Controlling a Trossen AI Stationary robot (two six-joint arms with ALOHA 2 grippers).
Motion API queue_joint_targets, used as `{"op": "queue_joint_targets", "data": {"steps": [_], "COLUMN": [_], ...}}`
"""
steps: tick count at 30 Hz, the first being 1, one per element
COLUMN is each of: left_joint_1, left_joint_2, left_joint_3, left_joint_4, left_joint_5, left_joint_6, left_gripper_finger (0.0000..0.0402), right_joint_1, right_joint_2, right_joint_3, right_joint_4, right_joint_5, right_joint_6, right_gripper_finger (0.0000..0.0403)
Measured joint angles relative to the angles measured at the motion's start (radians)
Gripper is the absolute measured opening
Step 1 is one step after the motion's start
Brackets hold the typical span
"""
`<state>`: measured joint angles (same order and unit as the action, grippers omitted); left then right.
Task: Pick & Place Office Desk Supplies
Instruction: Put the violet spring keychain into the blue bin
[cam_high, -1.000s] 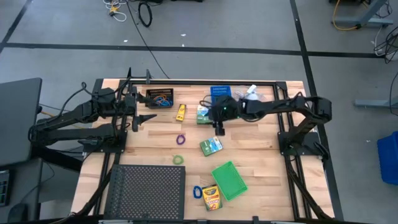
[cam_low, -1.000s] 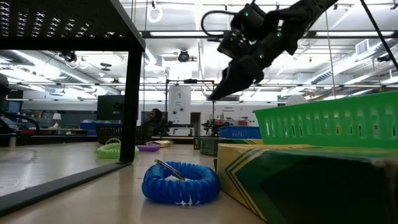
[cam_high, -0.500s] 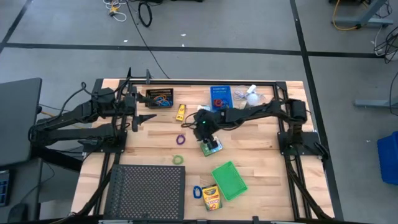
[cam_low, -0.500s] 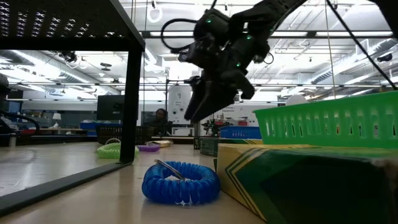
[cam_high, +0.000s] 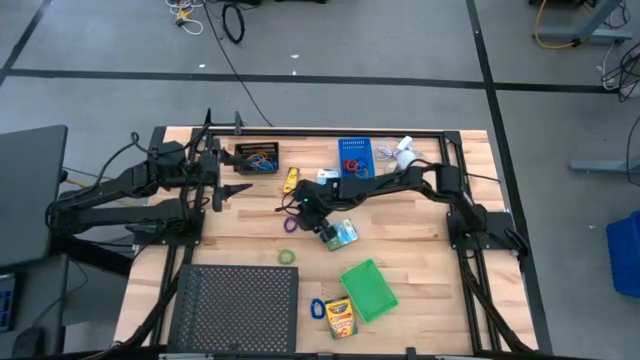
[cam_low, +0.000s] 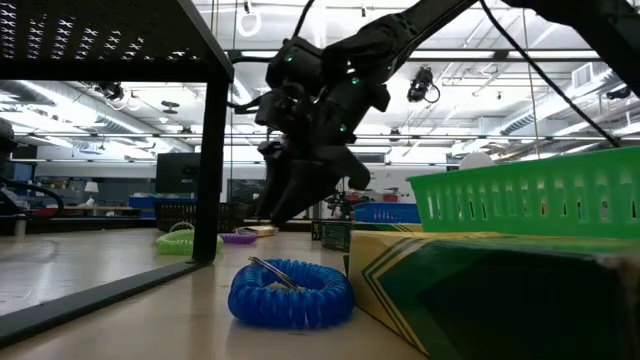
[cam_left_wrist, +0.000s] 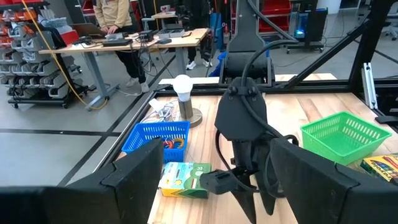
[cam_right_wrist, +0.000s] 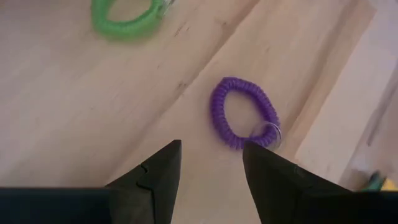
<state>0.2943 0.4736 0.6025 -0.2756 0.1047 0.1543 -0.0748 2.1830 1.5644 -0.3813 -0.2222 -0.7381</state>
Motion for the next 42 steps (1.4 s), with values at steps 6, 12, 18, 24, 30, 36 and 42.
{"op": "queue_joint_targets", "data": {"steps": [6, 12, 18, 24, 30, 36, 42], "left_joint_1": [0.000, 0.001, 0.001, 0.001, 0.001, 0.001, 0.001], "left_joint_2": [0.000, 0.000, 0.000, 0.000, 0.000, 0.000, 0.000], "left_joint_3": [0.000, 0.000, 0.000, 0.000, 0.000, 0.000, 0.000], "left_joint_4": [-0.001, 0.004, 0.009, 0.008, 0.007, 0.006, 0.007], "left_joint_5": [0.000, 0.000, 0.000, 0.000, 0.000, 0.000, 0.000], "left_joint_6": [0.003, 0.003, -0.001, -0.012, -0.016, -0.011, -0.010], "left_gripper_finger": [0.0303, 0.0303, 0.0303, 0.0303, 0.0303, 0.0303, 0.0303], "right_joint_1": [0.002, 0.010, 0.010, 0.012, 0.020, 0.029, 0.041], "right_joint_2": [0.009, 0.025, 0.059, 0.160, 0.216, 0.213, 0.211], "right_joint_3": [0.022, 0.021, 0.066, 0.205, 0.312, 0.312, 0.312], "right_joint_4": [0.013, 0.025, 0.041, -0.089, -0.243, -0.272, -0.324], "right_joint_5": [-0.018, -0.022, -0.022, -0.016, 0.006, 0.035, 0.058], "right_joint_6": [-0.048, -0.072, -0.097, -0.129, -0.158, -0.140, -0.136], "right_gripper_finger": [0.0181, 0.0177, 0.0160, 0.0151, 0.0151, 0.0105, 0.0015]}}
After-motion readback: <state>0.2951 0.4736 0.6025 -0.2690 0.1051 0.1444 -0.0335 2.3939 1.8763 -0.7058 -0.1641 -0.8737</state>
